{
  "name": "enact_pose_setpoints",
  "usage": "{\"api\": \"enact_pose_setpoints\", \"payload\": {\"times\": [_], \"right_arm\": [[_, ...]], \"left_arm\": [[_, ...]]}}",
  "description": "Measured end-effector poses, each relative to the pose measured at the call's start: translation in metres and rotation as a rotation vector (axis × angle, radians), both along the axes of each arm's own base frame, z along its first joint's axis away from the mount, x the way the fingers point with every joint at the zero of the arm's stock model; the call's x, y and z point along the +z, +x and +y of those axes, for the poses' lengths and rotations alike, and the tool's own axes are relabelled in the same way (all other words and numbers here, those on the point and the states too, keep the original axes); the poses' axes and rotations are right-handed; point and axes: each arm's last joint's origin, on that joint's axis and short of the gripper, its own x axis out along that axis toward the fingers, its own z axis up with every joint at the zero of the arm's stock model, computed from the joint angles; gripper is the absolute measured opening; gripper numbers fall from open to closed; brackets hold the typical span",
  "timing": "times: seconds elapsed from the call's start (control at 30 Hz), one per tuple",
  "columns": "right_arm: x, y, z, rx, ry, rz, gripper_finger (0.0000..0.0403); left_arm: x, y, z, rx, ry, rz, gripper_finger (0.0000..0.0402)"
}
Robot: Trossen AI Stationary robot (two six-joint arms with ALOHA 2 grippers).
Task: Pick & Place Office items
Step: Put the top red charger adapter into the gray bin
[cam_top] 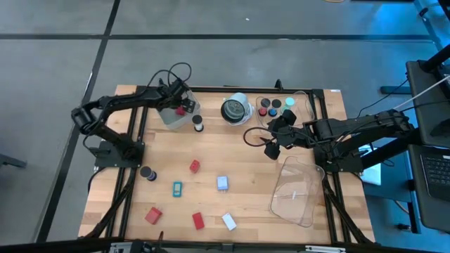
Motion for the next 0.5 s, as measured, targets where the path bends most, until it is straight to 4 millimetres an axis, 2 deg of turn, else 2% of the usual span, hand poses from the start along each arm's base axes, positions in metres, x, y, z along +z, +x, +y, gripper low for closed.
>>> {"api": "enact_pose_setpoints", "payload": {"times": [0.13,0.23,0.37,0.5], "right_arm": [[0.0,0.0,0.0,0.0,0.0,0.0,0.0311],[0.0,0.0,0.0,0.0,0.0,0.0,0.0311],[0.0,0.0,0.0,0.0,0.0,0.0,0.0311],[0.0,0.0,0.0,0.001,-0.001,0.001,0.0311]], "left_arm": [[0.03,-0.002,-0.007,-0.026,0.028,-0.064,0.0262],[0.048,0.002,-0.024,-0.121,0.032,-0.171,0.0262],[0.061,0.017,-0.059,-0.283,0.035,-0.24,0.0262],[0.065,0.036,-0.104,-0.43,-0.002,-0.288,0.0262]]}}
